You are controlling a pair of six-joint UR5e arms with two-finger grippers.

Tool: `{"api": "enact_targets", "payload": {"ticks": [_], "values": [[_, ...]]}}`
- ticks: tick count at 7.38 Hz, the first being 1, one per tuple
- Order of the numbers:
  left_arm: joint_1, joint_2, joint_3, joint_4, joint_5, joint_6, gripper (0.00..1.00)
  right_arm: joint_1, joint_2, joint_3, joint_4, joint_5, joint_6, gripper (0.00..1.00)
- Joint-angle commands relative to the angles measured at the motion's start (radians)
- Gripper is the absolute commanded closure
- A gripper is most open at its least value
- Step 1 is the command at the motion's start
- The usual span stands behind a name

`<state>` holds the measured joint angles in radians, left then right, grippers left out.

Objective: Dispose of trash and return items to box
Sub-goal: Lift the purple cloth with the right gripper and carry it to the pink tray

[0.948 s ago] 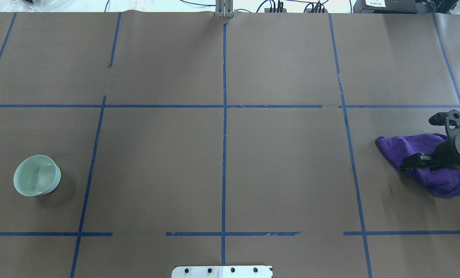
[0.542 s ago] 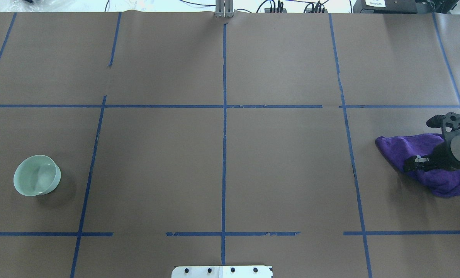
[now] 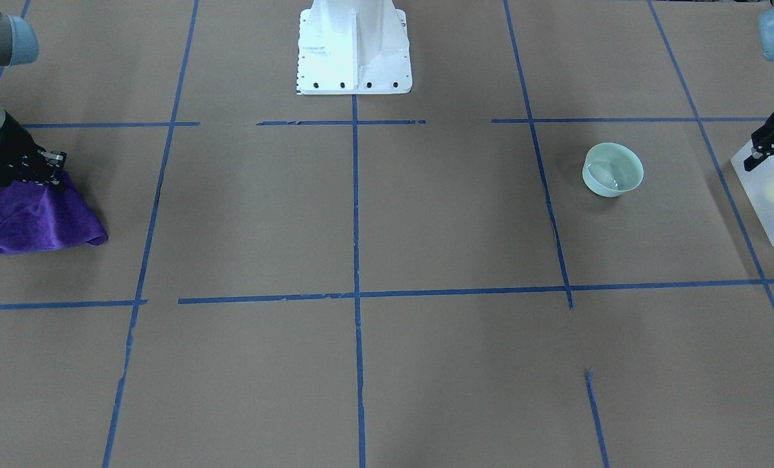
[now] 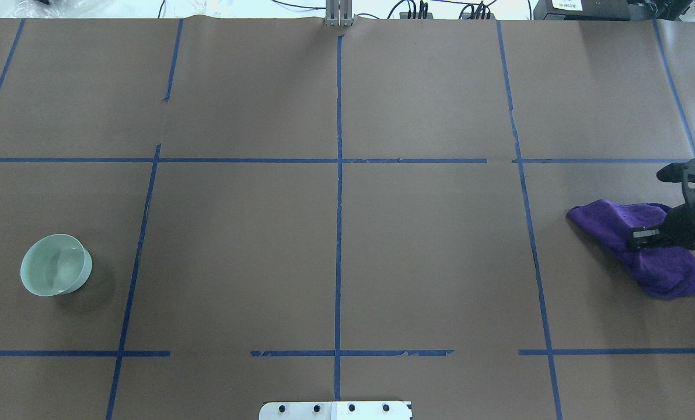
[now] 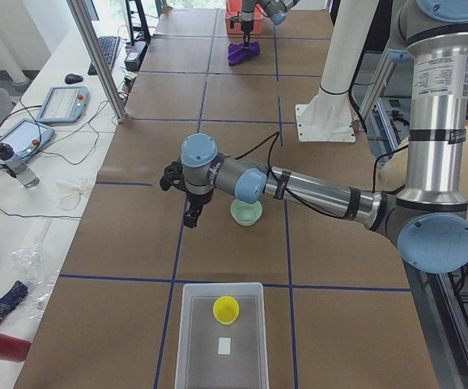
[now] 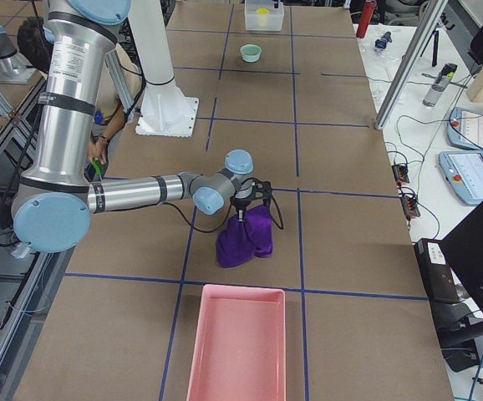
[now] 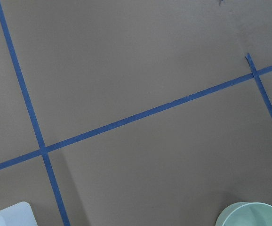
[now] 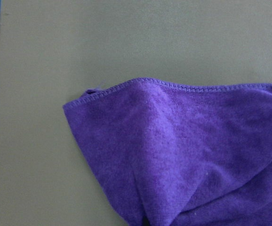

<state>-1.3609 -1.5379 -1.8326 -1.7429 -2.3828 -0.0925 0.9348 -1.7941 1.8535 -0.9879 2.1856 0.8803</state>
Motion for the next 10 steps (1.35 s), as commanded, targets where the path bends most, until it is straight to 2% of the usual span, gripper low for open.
{"api": "enact_targets", "payload": {"ticks": [1, 2, 3, 4, 5, 6, 7, 9, 10], "values": [[0.043, 0.004, 0.009, -0.004, 0.007, -0.100, 0.00, 0.289, -0.030, 0.039, -0.008, 0.246, -0.085, 1.00], [0.060, 0.004, 0.016, -0.006, 0.042, -0.125, 0.00, 0.362, -0.051, 0.033, -0.050, 0.246, -0.215, 1.00], [0.060, 0.005, 0.016, -0.006, 0.042, -0.131, 0.00, 0.484, -0.048, 0.038, -0.189, 0.246, -0.441, 1.00], [0.062, 0.005, 0.016, -0.006, 0.042, -0.133, 0.00, 0.633, -0.028, 0.032, -0.410, 0.223, -0.779, 1.00], [0.080, 0.004, 0.012, -0.006, 0.036, -0.156, 0.00, 0.756, 0.070, 0.027, -0.686, 0.148, -1.069, 1.00], [0.139, -0.001, -0.005, -0.012, 0.040, -0.282, 0.00, 0.842, 0.178, -0.011, -0.862, 0.070, -1.274, 1.00], [0.192, -0.002, -0.016, -0.047, 0.043, -0.390, 0.00, 0.917, 0.234, -0.084, -0.914, 0.045, -1.402, 1.00], [0.236, -0.004, -0.016, -0.072, 0.054, -0.476, 0.00, 0.998, 0.281, -0.215, -0.910, 0.008, -1.545, 1.00], [0.258, -0.004, -0.030, -0.070, 0.095, -0.521, 0.00, 0.998, 0.230, -0.215, -0.902, 0.011, -1.546, 1.00]]}}
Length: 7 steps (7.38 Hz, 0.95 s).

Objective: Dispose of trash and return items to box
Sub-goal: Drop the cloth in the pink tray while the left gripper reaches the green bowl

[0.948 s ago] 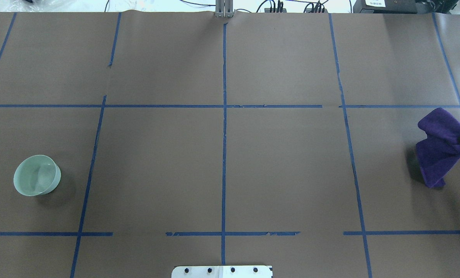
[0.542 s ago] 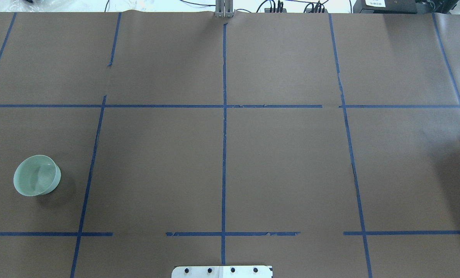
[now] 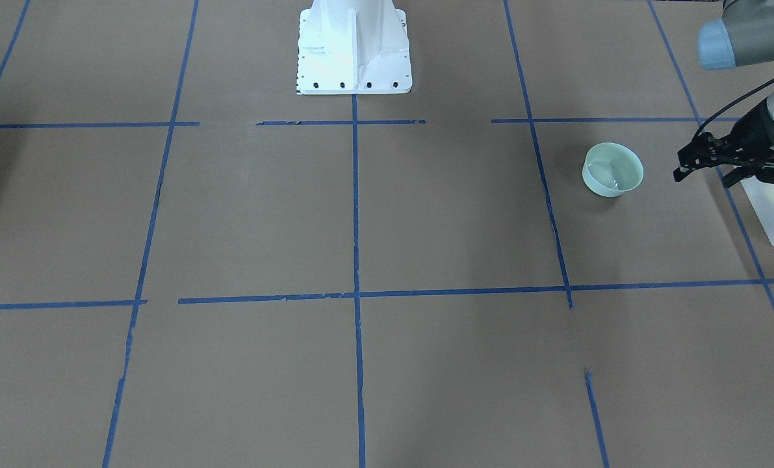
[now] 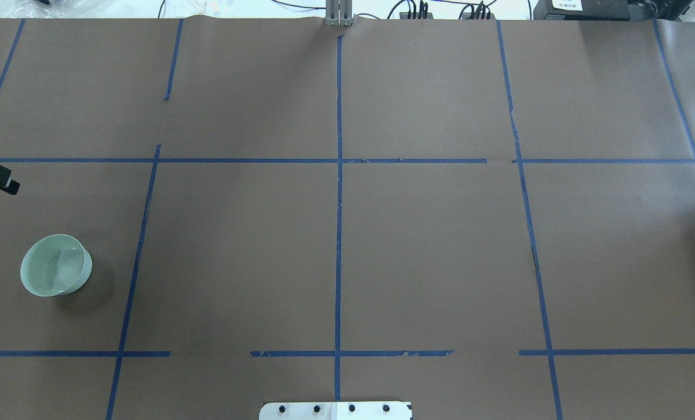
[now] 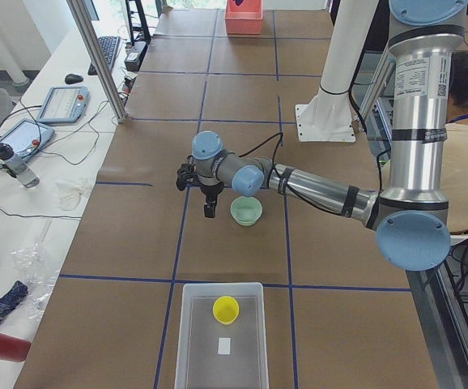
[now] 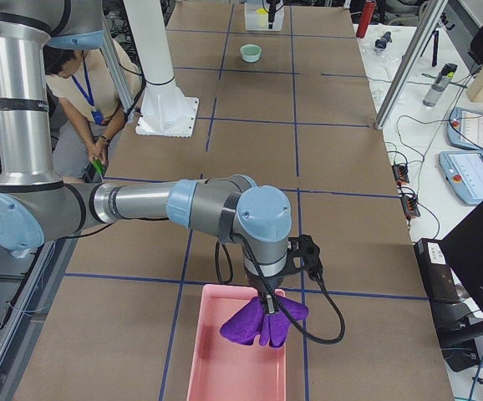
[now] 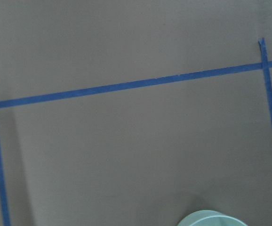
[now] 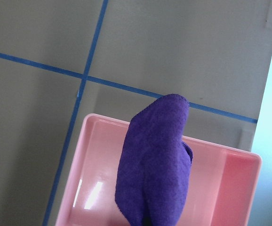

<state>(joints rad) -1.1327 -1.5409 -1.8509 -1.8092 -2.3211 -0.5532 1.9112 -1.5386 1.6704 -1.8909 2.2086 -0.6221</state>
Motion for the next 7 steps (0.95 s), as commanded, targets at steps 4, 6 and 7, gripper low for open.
{"api": "enact_targets", "payload": {"ticks": [4, 6, 7], "values": [[0.258, 0.008, -0.077, 0.001, 0.126, -0.434, 0.00, -0.047, -0.067, -0.115, 0.123, 0.005, 0.037, 0.01], [0.290, 0.022, -0.073, -0.002, 0.129, -0.445, 0.00, -0.102, -0.089, -0.115, 0.133, 0.084, 0.084, 0.00], [0.307, 0.022, -0.070, -0.002, 0.127, -0.449, 0.00, -0.115, -0.087, -0.115, 0.133, 0.098, 0.085, 0.00]]}}
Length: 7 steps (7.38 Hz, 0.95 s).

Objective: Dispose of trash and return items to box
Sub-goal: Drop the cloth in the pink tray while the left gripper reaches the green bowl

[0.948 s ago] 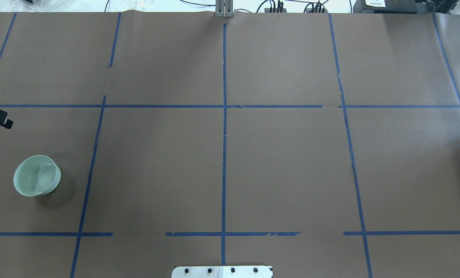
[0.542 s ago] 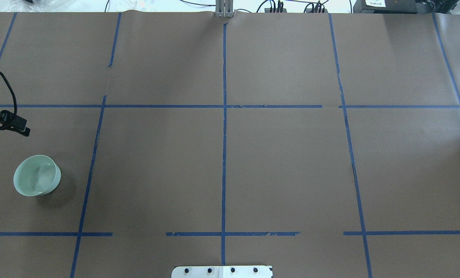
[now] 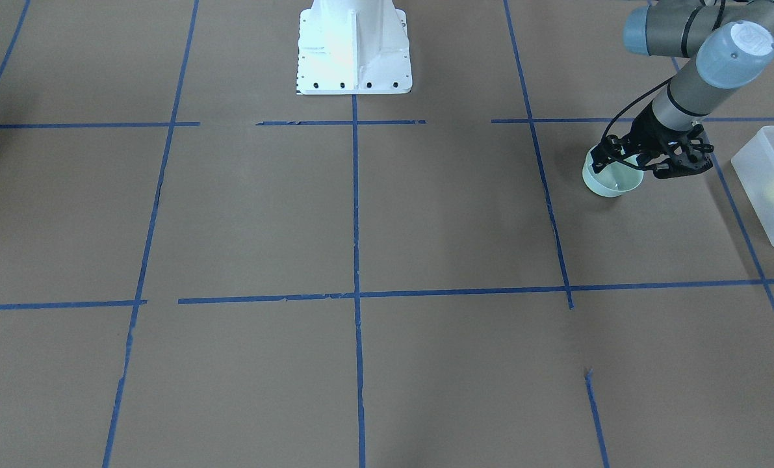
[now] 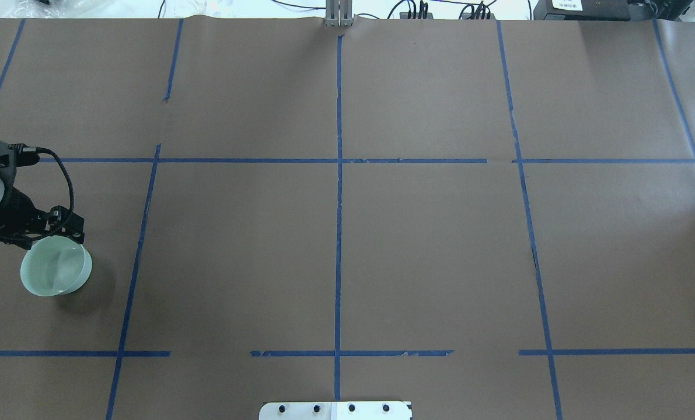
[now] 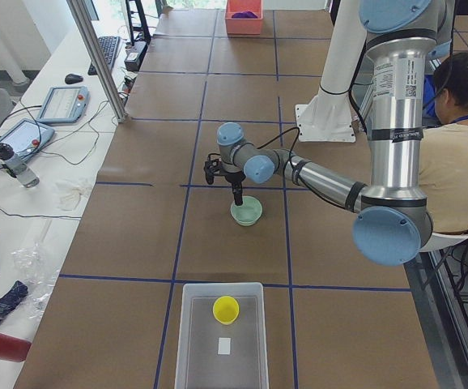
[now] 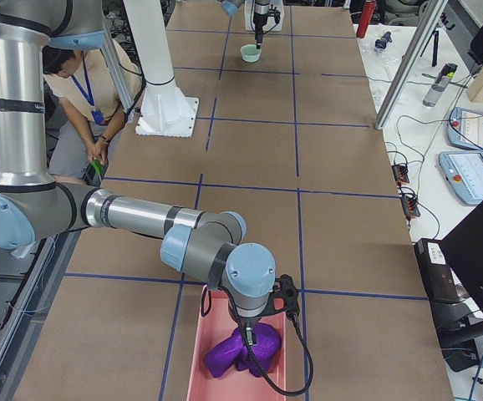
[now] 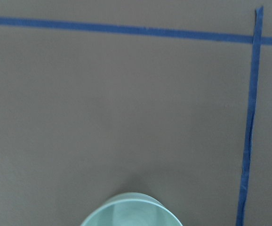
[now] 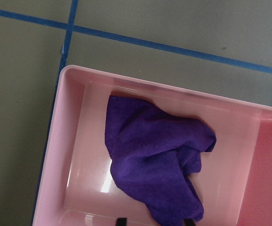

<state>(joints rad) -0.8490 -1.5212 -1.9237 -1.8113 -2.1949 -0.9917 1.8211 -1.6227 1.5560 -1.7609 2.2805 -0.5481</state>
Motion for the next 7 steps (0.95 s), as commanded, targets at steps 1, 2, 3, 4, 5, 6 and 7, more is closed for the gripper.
{"api": "enact_targets", "payload": {"ticks": [1, 2, 3, 4, 5, 6, 7], "values": [[0.065, 0.003, 0.008, -0.002, 0.003, -0.056, 0.00, -0.045, -0.005, -0.001, 0.029, 0.027, 0.017, 0.00], [0.108, -0.010, 0.021, -0.002, 0.004, -0.085, 0.00, -0.052, -0.005, -0.001, 0.037, 0.028, 0.039, 0.00], [0.126, -0.022, 0.034, -0.008, 0.050, -0.090, 0.00, -0.057, -0.005, -0.002, 0.037, 0.027, 0.039, 0.00], [0.137, -0.034, 0.064, -0.034, 0.062, -0.087, 0.03, -0.058, -0.005, -0.002, 0.037, 0.028, 0.039, 0.00], [0.142, -0.049, 0.095, -0.046, 0.067, -0.085, 0.13, -0.060, -0.005, -0.001, 0.037, 0.028, 0.040, 0.00], [0.142, -0.057, 0.109, -0.046, 0.082, -0.084, 0.31, -0.059, -0.005, 0.001, 0.038, 0.028, 0.040, 0.00], [0.142, -0.066, 0.107, -0.045, 0.104, -0.081, 0.99, -0.059, -0.005, 0.003, 0.038, 0.030, 0.040, 0.00]]}}
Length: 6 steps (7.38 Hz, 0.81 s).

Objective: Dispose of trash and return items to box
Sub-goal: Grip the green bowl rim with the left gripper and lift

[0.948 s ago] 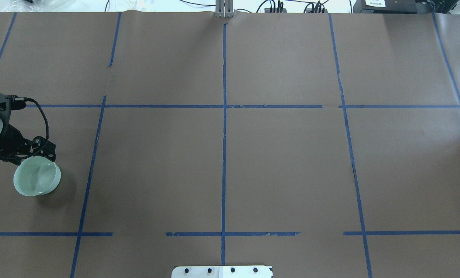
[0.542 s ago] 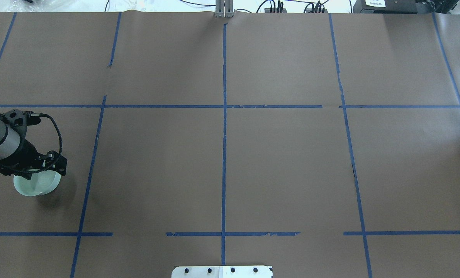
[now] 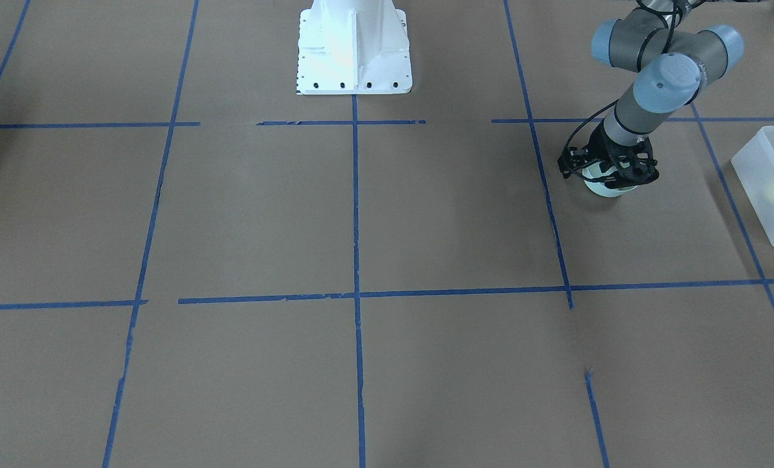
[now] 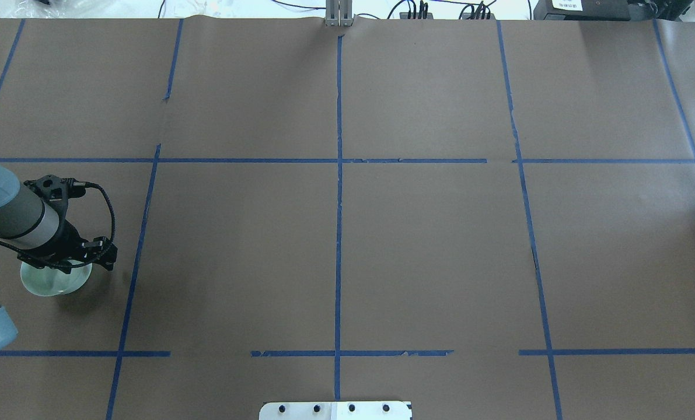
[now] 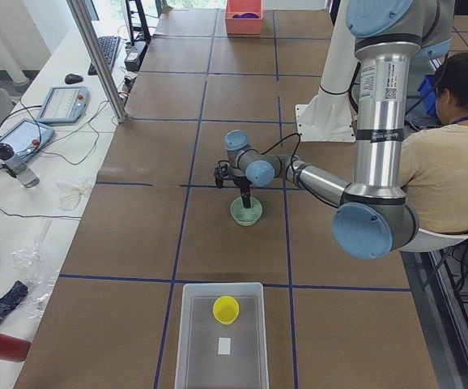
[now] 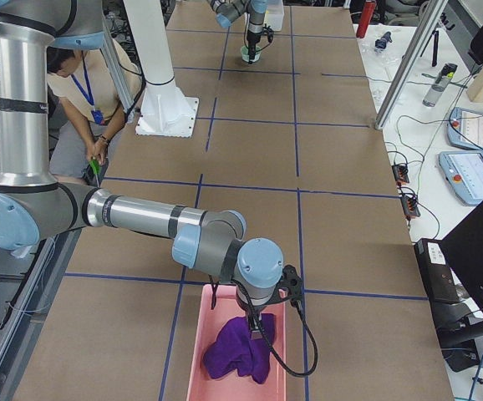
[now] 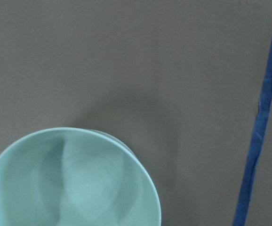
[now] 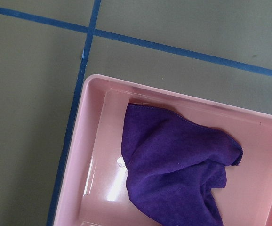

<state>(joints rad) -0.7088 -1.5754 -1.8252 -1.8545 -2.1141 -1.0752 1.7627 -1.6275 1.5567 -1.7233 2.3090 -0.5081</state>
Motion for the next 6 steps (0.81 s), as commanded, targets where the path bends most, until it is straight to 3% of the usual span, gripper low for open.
{"api": "enact_targets", "payload": {"ticks": [1, 3, 5, 6], "values": [[0.000, -0.011, 0.000, 0.001, 0.023, 0.005, 1.00, 0.000, 0.000, 0.002, 0.001, 0.001, 0.000, 0.00], [-0.009, -0.008, -0.017, 0.005, 0.032, 0.001, 1.00, 0.000, -0.002, 0.002, 0.001, 0.001, 0.000, 0.00], [-0.064, 0.040, -0.165, 0.047, 0.042, 0.043, 1.00, -0.002, 0.000, 0.011, 0.001, 0.006, 0.000, 0.00], [-0.187, 0.064, -0.201, 0.107, 0.042, 0.260, 1.00, -0.002, 0.000, 0.032, 0.002, 0.035, 0.002, 0.00]]}}
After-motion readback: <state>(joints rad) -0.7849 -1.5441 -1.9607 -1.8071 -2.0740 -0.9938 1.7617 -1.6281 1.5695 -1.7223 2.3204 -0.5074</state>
